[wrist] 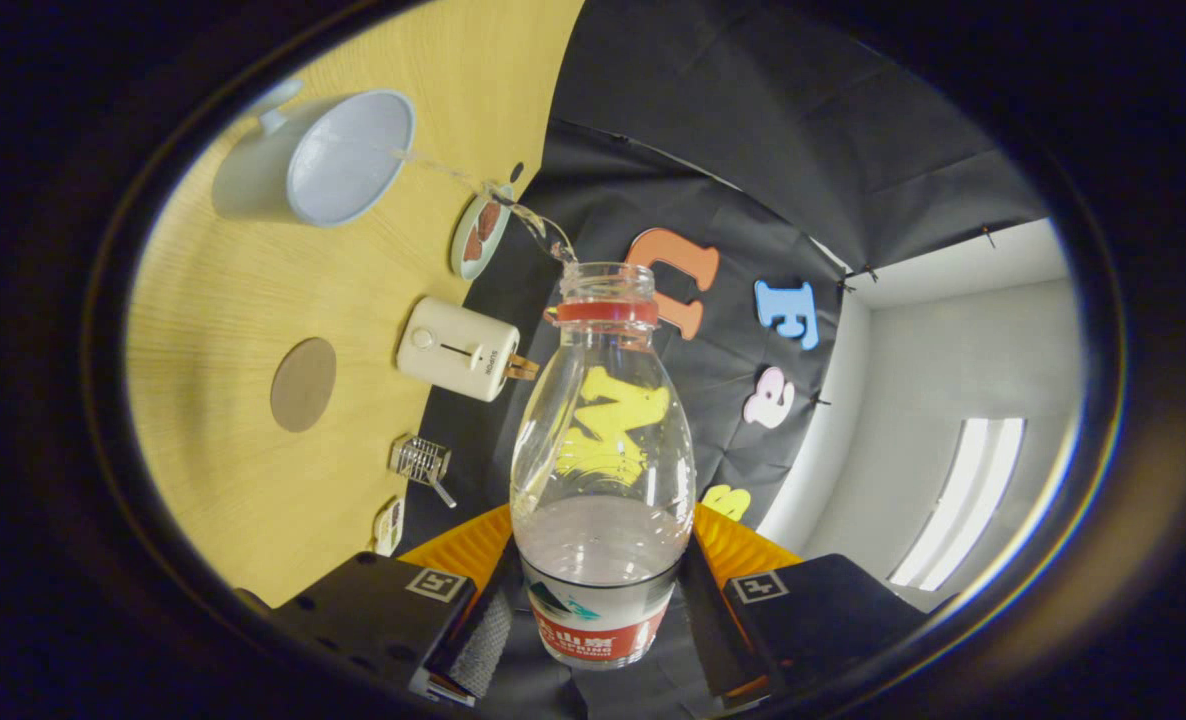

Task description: Take the bottle from table, then pour the juice into the cup, finally place the bottle on the coaster

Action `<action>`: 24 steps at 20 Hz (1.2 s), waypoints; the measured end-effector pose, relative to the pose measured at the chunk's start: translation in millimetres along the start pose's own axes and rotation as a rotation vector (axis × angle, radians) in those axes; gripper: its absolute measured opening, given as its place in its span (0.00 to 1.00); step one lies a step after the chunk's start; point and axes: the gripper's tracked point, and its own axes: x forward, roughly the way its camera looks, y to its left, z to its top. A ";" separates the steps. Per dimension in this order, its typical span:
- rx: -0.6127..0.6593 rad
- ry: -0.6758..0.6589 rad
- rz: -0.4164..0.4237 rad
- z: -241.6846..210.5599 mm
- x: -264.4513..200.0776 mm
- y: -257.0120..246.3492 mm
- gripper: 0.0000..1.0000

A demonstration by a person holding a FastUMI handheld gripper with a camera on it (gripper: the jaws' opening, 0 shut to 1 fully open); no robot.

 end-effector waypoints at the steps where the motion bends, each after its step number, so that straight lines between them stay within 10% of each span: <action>1: -0.008 -0.001 0.002 -0.8 1.0 0.6 0.81; 24: -0.215 -0.065 -0.030 15.8 7.7 -44.0 0.81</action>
